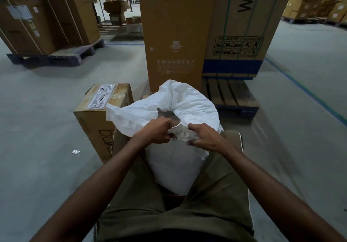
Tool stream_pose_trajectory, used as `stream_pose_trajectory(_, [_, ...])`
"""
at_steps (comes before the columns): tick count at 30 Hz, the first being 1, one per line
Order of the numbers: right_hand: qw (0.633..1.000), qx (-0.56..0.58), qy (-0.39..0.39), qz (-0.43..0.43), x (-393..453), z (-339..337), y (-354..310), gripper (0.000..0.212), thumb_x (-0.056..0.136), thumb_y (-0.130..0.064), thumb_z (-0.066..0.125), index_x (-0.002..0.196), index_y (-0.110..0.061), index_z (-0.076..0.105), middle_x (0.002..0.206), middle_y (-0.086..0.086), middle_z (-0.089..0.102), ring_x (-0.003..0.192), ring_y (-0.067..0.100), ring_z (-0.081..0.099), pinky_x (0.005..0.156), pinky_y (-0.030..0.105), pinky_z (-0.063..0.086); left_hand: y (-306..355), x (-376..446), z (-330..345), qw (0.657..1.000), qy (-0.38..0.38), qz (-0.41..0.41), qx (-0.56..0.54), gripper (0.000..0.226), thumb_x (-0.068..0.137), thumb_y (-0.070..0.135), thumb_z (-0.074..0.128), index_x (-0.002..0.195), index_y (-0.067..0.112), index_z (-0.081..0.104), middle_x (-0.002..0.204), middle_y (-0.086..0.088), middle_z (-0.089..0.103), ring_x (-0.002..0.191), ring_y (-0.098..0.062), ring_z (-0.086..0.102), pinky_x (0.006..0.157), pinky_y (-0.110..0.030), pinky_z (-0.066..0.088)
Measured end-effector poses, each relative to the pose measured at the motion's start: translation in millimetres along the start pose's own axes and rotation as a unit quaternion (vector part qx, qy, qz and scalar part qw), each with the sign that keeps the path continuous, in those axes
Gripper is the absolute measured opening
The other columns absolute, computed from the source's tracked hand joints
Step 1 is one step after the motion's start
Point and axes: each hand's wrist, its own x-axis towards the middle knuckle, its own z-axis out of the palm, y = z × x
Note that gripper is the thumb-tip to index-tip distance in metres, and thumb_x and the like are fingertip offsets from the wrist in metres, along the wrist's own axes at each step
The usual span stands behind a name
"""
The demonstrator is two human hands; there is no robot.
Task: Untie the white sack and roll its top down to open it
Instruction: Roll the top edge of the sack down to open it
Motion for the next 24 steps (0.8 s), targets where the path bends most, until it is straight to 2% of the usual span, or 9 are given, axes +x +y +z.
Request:
stream_pose_trajectory(3, [0.985, -0.165, -0.008, -0.042, -3, 5, 23, 0.081, 0.062, -0.036, 0.073, 0.139, -0.036, 0.047, 0.128, -0.012, 0.057, 0.118, 0.013, 0.049, 0.095, 0.038, 0.039, -9, -7, 4, 0.996, -0.018, -0.025, -0.084, 0.021, 0.077, 0.013, 0.072, 0.094, 0.023, 0.079, 0.083, 0.006, 0.074, 0.074, -0.017, 0.066, 0.066, -0.041, 0.056])
stream_pose_trajectory(5, [0.979, -0.202, -0.014, -0.022, 0, 11, 41, 0.064, 0.071, -0.024, 0.069, 0.134, -0.032, 0.058, 0.131, -0.008, 0.059, 0.127, 0.017, 0.05, 0.099, 0.038, 0.036, -15, -15, 7, 0.99, -0.067, -0.018, -0.122, 0.019, 0.075, 0.014, 0.071, 0.086, 0.027, 0.077, 0.078, 0.011, 0.073, 0.073, -0.011, 0.066, 0.068, -0.042, 0.056])
stream_pose_trajectory(7, [0.983, -0.184, -0.005, -0.009, 1, 19, 50, 0.029, 0.074, -0.008, 0.058, 0.097, -0.023, 0.069, 0.102, -0.002, 0.071, 0.105, 0.027, 0.065, 0.082, 0.035, 0.04, -20, -21, 6, 0.977, -0.152, -0.007, -0.152, 0.014, 0.081, 0.023, 0.08, 0.087, 0.035, 0.076, 0.083, 0.011, 0.074, 0.078, -0.006, 0.067, 0.072, -0.035, 0.053])
stream_pose_trajectory(10, [0.992, -0.119, -0.018, 0.019, -5, 31, 53, 0.021, 0.07, -0.003, 0.049, 0.081, -0.016, 0.062, 0.089, 0.005, 0.073, 0.089, 0.033, 0.068, 0.075, 0.038, 0.05, -35, -25, 3, 0.897, -0.259, -0.081, -0.349, 0.037, 0.095, 0.038, 0.071, 0.131, 0.033, 0.067, 0.122, -0.009, 0.073, 0.113, -0.026, 0.07, 0.095, -0.037, 0.056])
stream_pose_trajectory(13, [0.993, -0.077, -0.063, 0.06, -5, 31, 50, 0.042, 0.064, -0.013, 0.05, 0.102, -0.021, 0.068, 0.106, 0.005, 0.074, 0.098, 0.028, 0.067, 0.084, 0.038, 0.054, -55, -10, 22, 0.814, -0.183, -0.16, -0.528, 0.057, 0.102, 0.057, 0.05, 0.142, 0.017, 0.058, 0.133, -0.014, 0.067, 0.118, -0.035, 0.068, 0.097, -0.045, 0.057])
stream_pose_trajectory(16, [0.97, -0.004, -0.214, 0.118, 9, 23, 45, 0.058, 0.062, -0.019, 0.047, 0.116, -0.028, 0.066, 0.116, 0.003, 0.07, 0.1, 0.023, 0.064, 0.083, 0.031, 0.053, -64, 23, 59, 0.936, -0.033, -0.232, -0.262, 0.042, 0.099, 0.048, 0.063, 0.128, 0.017, 0.065, 0.121, -0.014, 0.07, 0.109, -0.034, 0.066, 0.093, -0.041, 0.053])
stream_pose_trajectory(18, [0.958, 0.024, -0.249, 0.143, 23, 20, 47, 0.052, 0.074, -0.006, 0.047, 0.119, -0.019, 0.069, 0.122, 0.005, 0.07, 0.103, 0.021, 0.063, 0.081, 0.029, 0.053, -70, 38, 87, 0.974, -0.076, -0.2, -0.075, 0.049, 0.096, 0.044, 0.066, 0.139, 0.022, 0.057, 0.132, -0.017, 0.061, 0.12, -0.037, 0.058, 0.102, -0.042, 0.046])
stream_pose_trajectory(21, [0.982, 0.001, -0.135, 0.135, 48, 31, 45, 0.045, 0.083, 0.004, 0.045, 0.116, -0.012, 0.072, 0.126, 0.009, 0.068, 0.116, 0.027, 0.06, 0.098, 0.037, 0.049, -76, 52, 110, 0.956, -0.219, -0.193, -0.033, 0.064, 0.103, 0.045, 0.052, 0.157, 0.015, 0.036, 0.154, -0.021, 0.043, 0.134, -0.04, 0.05, 0.108, -0.044, 0.044])
stream_pose_trajectory(24, [0.995, -0.033, -0.024, 0.096, 79, 57, 43, 0.037, 0.088, -0.014, 0.05, 0.122, -0.015, 0.064, 0.127, 0.009, 0.061, 0.119, 0.031, 0.056, 0.098, 0.045, 0.047, -76, 63, 109, 0.915, -0.317, -0.23, -0.093, 0.052, 0.105, 0.032, 0.045, 0.153, 0.014, 0.04, 0.153, -0.013, 0.043, 0.125, -0.035, 0.056, 0.081, -0.039, 0.059])
